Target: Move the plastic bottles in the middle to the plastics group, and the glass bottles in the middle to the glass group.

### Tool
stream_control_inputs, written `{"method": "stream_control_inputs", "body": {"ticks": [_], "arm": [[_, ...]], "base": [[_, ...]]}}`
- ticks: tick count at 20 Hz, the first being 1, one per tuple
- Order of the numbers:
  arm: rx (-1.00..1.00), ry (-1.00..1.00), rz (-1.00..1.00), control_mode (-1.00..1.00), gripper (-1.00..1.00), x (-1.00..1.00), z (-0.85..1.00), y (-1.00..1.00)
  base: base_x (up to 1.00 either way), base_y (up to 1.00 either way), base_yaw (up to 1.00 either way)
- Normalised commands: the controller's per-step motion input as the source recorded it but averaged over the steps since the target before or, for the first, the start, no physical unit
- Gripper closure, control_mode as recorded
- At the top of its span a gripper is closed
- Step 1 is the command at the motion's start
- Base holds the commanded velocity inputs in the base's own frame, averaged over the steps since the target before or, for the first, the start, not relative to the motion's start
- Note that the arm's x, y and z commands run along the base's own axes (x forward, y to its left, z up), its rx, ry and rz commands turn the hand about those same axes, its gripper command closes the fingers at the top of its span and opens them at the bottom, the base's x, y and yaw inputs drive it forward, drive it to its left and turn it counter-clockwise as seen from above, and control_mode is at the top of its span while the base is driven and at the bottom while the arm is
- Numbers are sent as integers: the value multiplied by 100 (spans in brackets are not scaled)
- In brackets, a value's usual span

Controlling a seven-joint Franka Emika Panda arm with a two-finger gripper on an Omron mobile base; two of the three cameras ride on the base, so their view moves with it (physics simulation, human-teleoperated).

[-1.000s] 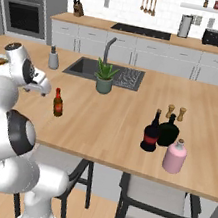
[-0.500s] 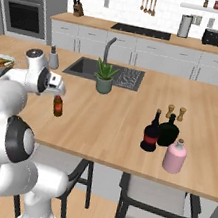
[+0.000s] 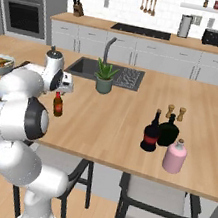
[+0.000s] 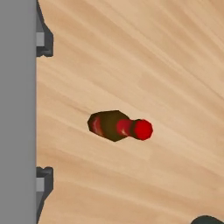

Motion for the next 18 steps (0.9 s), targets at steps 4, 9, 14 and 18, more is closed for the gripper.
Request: {"method": "stream_control_inputs", "body": {"ticks": [4,9,14,18], "arm": [[-1,4,1,-100,-100,53,-26,14],[0,0,-1,-100,-100,22,-23,1],[-1,0,-6,-100,-100,11,-18,0],[-2,0,-6,-100,-100,0,-21,6]], "base": [[0,0,0],[0,0,0],[0,0,0],[0,0,0]]}}
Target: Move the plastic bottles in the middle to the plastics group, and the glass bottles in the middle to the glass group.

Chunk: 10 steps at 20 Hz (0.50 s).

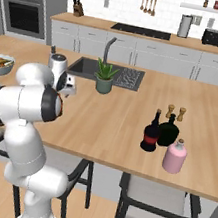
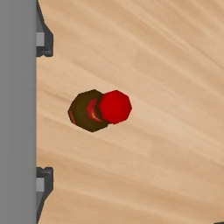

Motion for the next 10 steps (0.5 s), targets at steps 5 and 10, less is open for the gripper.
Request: {"method": "stream_control_inputs", "body": {"ticks": [5,10], "arm": [[0,0,-3,-100,-100,1,-22,12],[0,0,-2,-100,-100,12,-20,15]], "base": [[0,0,0],[0,0,0]]}}
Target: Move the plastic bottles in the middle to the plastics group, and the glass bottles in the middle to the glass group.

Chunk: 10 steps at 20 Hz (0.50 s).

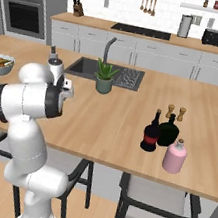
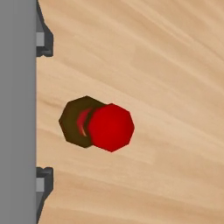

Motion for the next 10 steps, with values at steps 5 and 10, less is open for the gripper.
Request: {"method": "stream_control_inputs", "body": {"ticks": [5,10], "arm": [[0,0,-1,-100,-100,20,-9,5],[0,0,-2,-100,-100,25,-3,0]], "base": [[0,0,0],[0,0,0]]}}
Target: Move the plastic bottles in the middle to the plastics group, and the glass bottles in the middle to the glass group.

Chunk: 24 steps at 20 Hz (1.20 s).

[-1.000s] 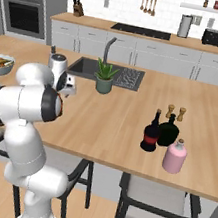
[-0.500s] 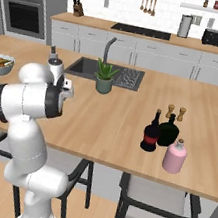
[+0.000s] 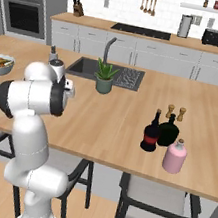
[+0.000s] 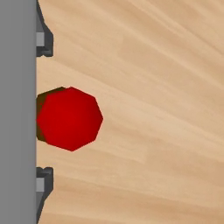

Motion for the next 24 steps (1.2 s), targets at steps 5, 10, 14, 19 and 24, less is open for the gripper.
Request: {"method": "stream_control_inputs", "body": {"ticks": [5,10,14,19,24], "arm": [[0,0,-1,-100,-100,17,-25,0],[0,-1,0,-100,-100,-2,-5,0],[0,-6,0,-100,-100,-8,0,0],[0,-7,0,-100,-100,0,0,0],[0,-12,0,-100,-100,0,-5,0]], "base": [[0,0,0],[0,0,0],[0,0,0],[0,0,0],[0,0,0]]}}
